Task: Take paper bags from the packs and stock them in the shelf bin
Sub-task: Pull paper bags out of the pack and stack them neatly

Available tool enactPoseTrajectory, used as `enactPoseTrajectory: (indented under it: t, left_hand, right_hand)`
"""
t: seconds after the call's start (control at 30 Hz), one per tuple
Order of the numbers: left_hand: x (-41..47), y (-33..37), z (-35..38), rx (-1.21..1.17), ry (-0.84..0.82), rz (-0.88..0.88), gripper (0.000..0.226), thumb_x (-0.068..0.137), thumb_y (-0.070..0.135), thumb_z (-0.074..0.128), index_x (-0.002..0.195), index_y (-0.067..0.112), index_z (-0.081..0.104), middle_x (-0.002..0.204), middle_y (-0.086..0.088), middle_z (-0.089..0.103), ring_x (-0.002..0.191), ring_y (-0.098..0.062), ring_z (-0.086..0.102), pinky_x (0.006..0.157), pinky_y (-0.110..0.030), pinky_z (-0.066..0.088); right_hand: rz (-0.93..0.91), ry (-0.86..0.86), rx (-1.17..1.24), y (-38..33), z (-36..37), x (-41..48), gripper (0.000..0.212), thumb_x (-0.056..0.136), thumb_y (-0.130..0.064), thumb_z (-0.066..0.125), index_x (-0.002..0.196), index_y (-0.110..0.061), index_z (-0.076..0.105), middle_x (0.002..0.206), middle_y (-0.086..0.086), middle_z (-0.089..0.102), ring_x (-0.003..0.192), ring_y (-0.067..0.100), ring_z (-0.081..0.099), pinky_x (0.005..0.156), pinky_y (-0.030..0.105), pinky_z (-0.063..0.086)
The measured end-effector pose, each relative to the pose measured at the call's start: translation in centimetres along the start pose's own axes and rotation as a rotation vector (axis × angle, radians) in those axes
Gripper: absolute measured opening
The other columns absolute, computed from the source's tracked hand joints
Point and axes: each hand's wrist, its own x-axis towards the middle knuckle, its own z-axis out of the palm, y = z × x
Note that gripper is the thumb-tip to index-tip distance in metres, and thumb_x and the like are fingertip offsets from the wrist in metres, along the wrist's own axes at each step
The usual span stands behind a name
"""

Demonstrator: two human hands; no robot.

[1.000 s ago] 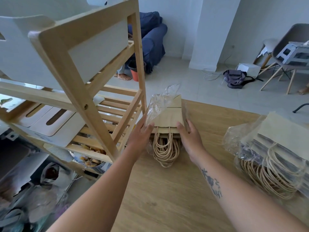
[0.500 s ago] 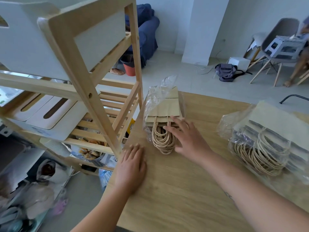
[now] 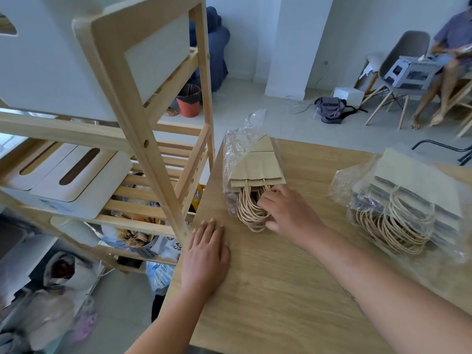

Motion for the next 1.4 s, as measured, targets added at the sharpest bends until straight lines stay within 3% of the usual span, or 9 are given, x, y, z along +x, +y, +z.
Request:
enactPoseTrajectory:
  t: [0.2,0.33,0.43,0.73,0.9,1.1,1.2,1.3,1.4]
  left_hand:
    - [0.0,0.1,-0.2,0.003,0.001,0.004,0.054,0.092,0.041,0.037,0.136,0.019,0.058,0.15,-0.005,0.048,0.142,-0.024,0.039,0.118,-0.039,0.021]
    - [-0.1,0.0,-0.2,-0.015,-0.012,0.01,0.052,0.094,0.04,0.039,0.139,0.018,0.054,0.154,-0.004,0.042,0.146,-0.023,0.033,0.12,-0.038,0.017]
    - [-0.1,0.0,-0.3,-0.106,-0.037,-0.015,0.05,0.098,0.038,0.043,0.145,0.022,0.046,0.16,0.001,0.032,0.15,-0.018,0.02,0.123,-0.035,0.009]
    - [2.1,2.8,-4.1,-0.436,0.091,-0.164,0.045,0.094,0.027,0.053,0.138,0.025,0.045,0.144,0.004,0.047,0.133,-0.019,0.04,0.107,-0.038,0.038]
    - [4.8,5.7,-7.5,-0.47,0.241,-0.064,0.069,0.087,0.029,0.067,0.147,0.021,0.033,0.15,0.0,0.037,0.14,-0.021,0.028,0.111,-0.041,0.034]
    - [9.3,8.2,-10.6,-0.464,0.15,0.066,0.118,0.072,0.041,0.083,0.156,0.029,0.0,0.163,0.002,0.015,0.15,-0.022,0.012,0.118,-0.036,0.013]
    - [10.2,9.3,-12.0,-0.516,0.135,0.099,0.111,0.061,0.047,0.087,0.151,0.037,0.022,0.15,0.005,0.043,0.141,-0.021,0.034,0.115,-0.044,0.031]
    - [9.0,10.9,-13.3,-0.61,0.14,0.178,0.074,0.059,0.039,0.091,0.124,0.035,0.056,0.117,0.01,0.061,0.115,-0.015,0.054,0.1,-0.044,0.047]
    - [6.7,13.0,-14.2,-0.769,-0.004,0.18,0.056,0.063,0.027,0.092,0.111,0.029,0.063,0.103,0.008,0.071,0.101,-0.012,0.067,0.09,-0.042,0.056]
  right_hand:
    - [0.031,0.04,0.019,-0.5,-0.1,-0.1,0.034,0.067,-0.016,0.084,0.097,-0.01,0.069,0.107,0.007,0.063,0.099,0.033,0.055,0.079,0.051,0.054]
    - [0.029,0.135,0.098,-0.3,-2.0,-0.4,0.023,0.086,-0.014,0.068,0.108,-0.007,0.062,0.117,0.005,0.061,0.112,0.029,0.052,0.083,0.037,0.05]
    - [0.045,0.116,0.147,0.3,-3.5,-0.5,0.011,0.094,-0.015,0.057,0.103,-0.009,0.055,0.101,-0.001,0.055,0.104,0.022,0.048,0.076,0.034,0.045]
    - [0.08,0.097,0.316,1.1,-7.1,0.3,0.009,0.095,-0.019,0.057,0.09,-0.019,0.049,0.087,-0.008,0.047,0.09,0.018,0.044,0.078,0.035,0.039]
    - [0.052,0.14,0.388,2.4,-10.2,0.6,0.012,0.093,-0.012,0.058,0.083,-0.007,0.054,0.08,-0.001,0.05,0.074,0.019,0.047,0.067,0.033,0.037]
    - [0.045,0.089,0.489,3.7,-15.4,-0.7,0.009,0.094,-0.011,0.057,0.087,-0.006,0.056,0.078,0.002,0.05,0.062,0.008,0.04,0.059,0.024,0.031]
    - [0.057,0.05,0.534,4.5,-18.7,-1.7,0.012,0.096,-0.016,0.057,0.084,-0.018,0.058,0.072,-0.002,0.053,0.064,0.01,0.046,0.063,0.031,0.035]
    - [0.061,-0.003,0.628,5.3,-21.5,-2.9,0.017,0.097,-0.019,0.058,0.084,-0.027,0.062,0.075,0.003,0.062,0.073,0.013,0.056,0.073,0.037,0.045]
    - [0.052,-0.06,0.75,5.9,-23.2,-3.9,0.02,0.097,-0.017,0.058,0.089,-0.032,0.068,0.084,0.002,0.068,0.084,0.021,0.064,0.09,0.047,0.051]
